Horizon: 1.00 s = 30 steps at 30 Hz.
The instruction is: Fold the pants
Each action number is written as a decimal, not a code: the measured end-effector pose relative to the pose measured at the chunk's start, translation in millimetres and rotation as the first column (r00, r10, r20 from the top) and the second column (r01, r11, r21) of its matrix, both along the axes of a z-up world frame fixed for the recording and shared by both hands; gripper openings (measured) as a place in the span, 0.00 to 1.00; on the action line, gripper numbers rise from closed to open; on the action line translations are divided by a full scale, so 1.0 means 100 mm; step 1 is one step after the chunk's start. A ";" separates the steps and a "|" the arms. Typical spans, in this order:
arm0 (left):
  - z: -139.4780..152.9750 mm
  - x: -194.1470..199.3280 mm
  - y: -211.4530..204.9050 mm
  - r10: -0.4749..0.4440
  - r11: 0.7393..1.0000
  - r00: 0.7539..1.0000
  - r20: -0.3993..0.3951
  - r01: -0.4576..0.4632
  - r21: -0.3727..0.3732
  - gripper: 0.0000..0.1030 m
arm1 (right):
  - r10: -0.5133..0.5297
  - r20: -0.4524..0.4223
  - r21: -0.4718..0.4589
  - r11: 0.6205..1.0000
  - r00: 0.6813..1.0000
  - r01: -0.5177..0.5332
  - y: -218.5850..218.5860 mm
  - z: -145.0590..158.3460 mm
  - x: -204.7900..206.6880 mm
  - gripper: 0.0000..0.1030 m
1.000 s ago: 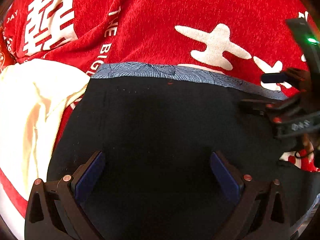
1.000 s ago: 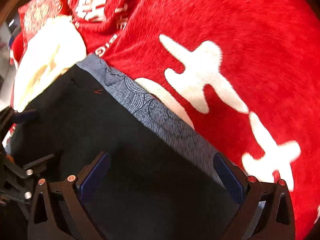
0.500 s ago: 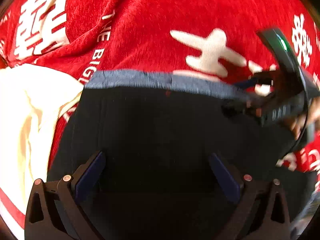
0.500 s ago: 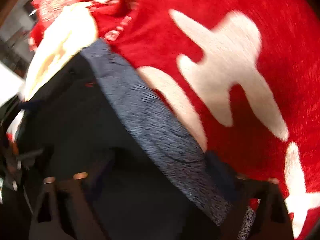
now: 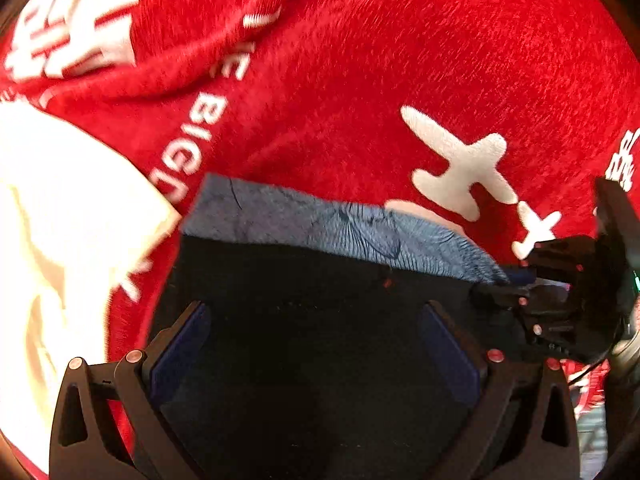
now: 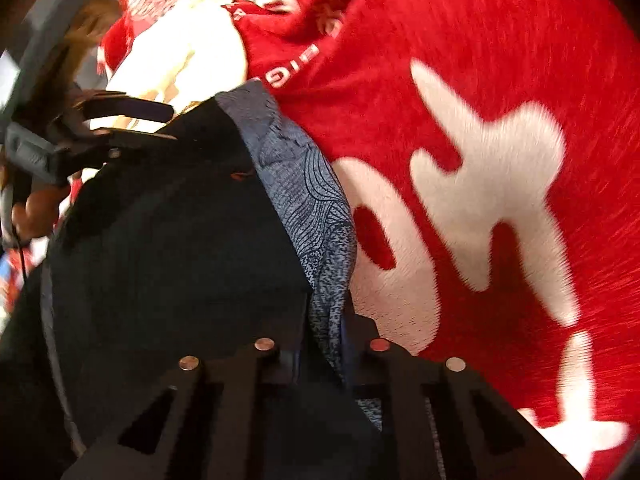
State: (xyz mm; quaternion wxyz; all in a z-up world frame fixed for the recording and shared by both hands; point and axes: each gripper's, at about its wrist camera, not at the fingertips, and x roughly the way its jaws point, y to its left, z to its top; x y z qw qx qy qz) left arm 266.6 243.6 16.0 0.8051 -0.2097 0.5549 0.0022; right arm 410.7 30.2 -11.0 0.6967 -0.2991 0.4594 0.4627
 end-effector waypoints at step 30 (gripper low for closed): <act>-0.17 0.77 -0.26 0.286 0.950 0.864 -0.415 -0.313 0.005 0.10 | 0.006 0.445 0.061 0.997 0.896 -0.037 0.02 0.09 -1.12 0.12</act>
